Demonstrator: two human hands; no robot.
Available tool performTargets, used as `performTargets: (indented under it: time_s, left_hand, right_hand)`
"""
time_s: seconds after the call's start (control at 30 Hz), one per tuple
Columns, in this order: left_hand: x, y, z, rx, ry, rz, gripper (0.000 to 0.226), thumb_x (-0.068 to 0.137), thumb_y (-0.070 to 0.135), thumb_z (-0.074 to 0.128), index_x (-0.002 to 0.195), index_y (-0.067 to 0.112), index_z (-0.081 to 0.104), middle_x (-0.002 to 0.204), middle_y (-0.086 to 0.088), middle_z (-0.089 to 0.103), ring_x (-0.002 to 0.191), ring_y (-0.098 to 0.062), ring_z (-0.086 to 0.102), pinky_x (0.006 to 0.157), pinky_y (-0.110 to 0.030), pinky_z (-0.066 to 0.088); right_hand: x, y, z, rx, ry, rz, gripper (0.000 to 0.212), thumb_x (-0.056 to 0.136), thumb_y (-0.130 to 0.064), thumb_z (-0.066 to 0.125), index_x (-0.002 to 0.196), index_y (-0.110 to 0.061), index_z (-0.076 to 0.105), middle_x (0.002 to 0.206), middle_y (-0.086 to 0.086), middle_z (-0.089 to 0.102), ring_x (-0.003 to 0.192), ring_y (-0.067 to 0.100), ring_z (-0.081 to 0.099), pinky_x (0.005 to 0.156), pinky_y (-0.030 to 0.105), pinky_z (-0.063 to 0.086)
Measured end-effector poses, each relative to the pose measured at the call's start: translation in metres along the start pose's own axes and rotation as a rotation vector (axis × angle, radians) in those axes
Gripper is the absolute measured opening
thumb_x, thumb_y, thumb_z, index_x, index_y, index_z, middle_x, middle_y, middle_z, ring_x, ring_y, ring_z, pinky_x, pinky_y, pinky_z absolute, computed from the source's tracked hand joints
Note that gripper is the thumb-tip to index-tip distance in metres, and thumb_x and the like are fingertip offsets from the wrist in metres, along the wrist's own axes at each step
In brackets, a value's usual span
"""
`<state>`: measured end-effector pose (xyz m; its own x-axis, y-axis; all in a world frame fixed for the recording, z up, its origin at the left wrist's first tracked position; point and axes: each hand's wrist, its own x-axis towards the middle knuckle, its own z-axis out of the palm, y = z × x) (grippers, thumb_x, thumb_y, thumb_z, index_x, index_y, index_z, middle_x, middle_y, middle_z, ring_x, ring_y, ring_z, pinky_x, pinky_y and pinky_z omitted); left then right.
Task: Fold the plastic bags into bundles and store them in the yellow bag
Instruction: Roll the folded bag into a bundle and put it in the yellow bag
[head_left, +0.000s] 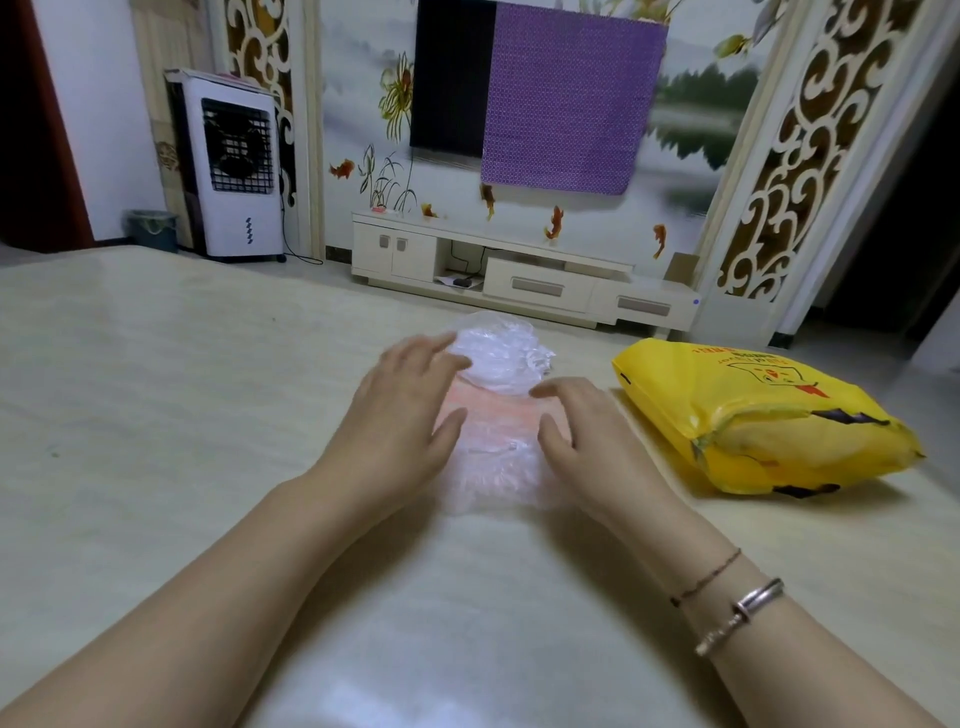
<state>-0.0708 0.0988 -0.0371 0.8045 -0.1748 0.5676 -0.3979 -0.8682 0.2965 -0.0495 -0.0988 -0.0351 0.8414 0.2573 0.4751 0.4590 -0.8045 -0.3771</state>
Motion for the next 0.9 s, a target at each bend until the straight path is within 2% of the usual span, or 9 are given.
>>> performTargets:
  time_s: [0.07,0.2,0.33,0.43,0.57,0.63,0.73,0.8,0.9]
  left_hand:
    - [-0.001,0.001,0.005,0.013,-0.149,0.079,0.048,0.100,0.031,0.045,0.146,0.021,0.038,0.158,0.005,0.026,0.148,-0.017,0.013,0.118,-0.037,0.018]
    - [-0.005,-0.006,0.015,0.112,-0.586,-0.024,0.054,0.103,0.045,0.026,0.153,0.025,0.020,0.162,0.007,0.009,0.150,-0.016,-0.002,0.120,-0.038,0.009]
    - [-0.007,-0.012,0.011,0.125,-0.734,-0.093,0.080,0.088,0.073,0.023,0.154,0.035,-0.001,0.161,0.016,-0.009,0.148,-0.011,-0.013,0.120,-0.043,-0.004]
    - [-0.007,-0.015,0.011,0.159,-0.787,-0.110,0.094,0.077,0.083,0.021,0.153,0.035,-0.009,0.158,0.020,-0.016,0.147,-0.011,-0.018,0.120,-0.044,-0.007]
    - [-0.005,-0.020,0.009,0.171,-0.812,-0.117,0.109,0.062,0.091,0.015,0.151,0.037,-0.014,0.157,0.021,-0.020,0.146,-0.011,-0.022,0.119,-0.044,-0.010]
    - [-0.007,-0.022,0.009,0.145,-0.787,-0.108,0.108,0.063,0.090,0.020,0.152,0.037,-0.010,0.158,0.021,-0.017,0.146,-0.010,-0.020,0.119,-0.044,-0.010]
    - [-0.007,-0.024,0.006,-0.052,-0.616,-0.103,0.098,0.070,0.087,0.038,0.152,0.039,0.017,0.160,0.018,0.008,0.149,-0.008,0.000,0.121,-0.040,0.001]
    - [-0.004,-0.025,0.003,-0.262,-0.399,-0.067,0.080,0.067,0.085,0.048,0.134,0.040,0.046,0.143,0.021,0.040,0.137,-0.004,0.033,0.115,-0.034,0.026]
    - [-0.001,-0.021,0.001,-0.418,-0.280,-0.039,0.029,0.080,0.051,0.069,0.102,0.034,0.059,0.109,0.021,0.055,0.101,0.002,0.053,0.093,-0.025,0.044]
  right_hand:
    - [-0.006,-0.009,0.003,-0.036,-0.124,-0.086,0.039,0.099,-0.017,0.041,0.138,-0.012,0.044,0.144,0.004,0.044,0.136,0.017,0.036,0.107,0.022,0.023]
    - [-0.011,-0.004,0.014,-0.145,-0.501,0.008,0.060,0.103,-0.038,0.027,0.154,-0.013,0.007,0.162,0.002,0.005,0.149,0.013,0.003,0.120,0.030,0.005]
    - [-0.013,0.006,0.007,-0.275,-0.676,0.044,0.077,0.096,-0.062,0.020,0.154,-0.021,-0.009,0.161,-0.007,-0.013,0.147,0.006,-0.012,0.120,0.038,-0.007]
    - [-0.014,0.007,0.001,-0.346,-0.730,0.028,0.082,0.090,-0.070,0.017,0.152,-0.027,-0.013,0.159,-0.012,-0.018,0.145,0.005,-0.017,0.119,0.043,-0.012]
    - [-0.016,0.005,-0.002,-0.340,-0.733,0.024,0.086,0.087,-0.074,0.019,0.152,-0.028,-0.014,0.159,-0.014,-0.018,0.145,0.006,-0.018,0.118,0.045,-0.013]
    - [-0.017,0.006,-0.003,-0.320,-0.717,0.013,0.087,0.087,-0.074,0.021,0.153,-0.027,-0.012,0.159,-0.013,-0.016,0.145,0.006,-0.017,0.118,0.044,-0.013]
    - [-0.016,0.005,-0.009,-0.170,-0.657,0.005,0.094,0.083,-0.075,0.030,0.154,-0.026,-0.006,0.161,-0.013,-0.009,0.145,0.002,-0.012,0.119,0.038,-0.010]
    - [-0.013,0.001,-0.021,0.002,-0.561,-0.010,0.096,0.075,-0.075,0.046,0.152,-0.031,0.012,0.159,-0.015,0.010,0.145,-0.001,0.004,0.120,0.031,0.004]
    - [-0.010,-0.002,-0.036,0.131,-0.500,-0.060,0.070,0.071,-0.060,0.072,0.131,-0.038,0.042,0.134,-0.019,0.042,0.124,-0.004,0.035,0.105,0.021,0.032]
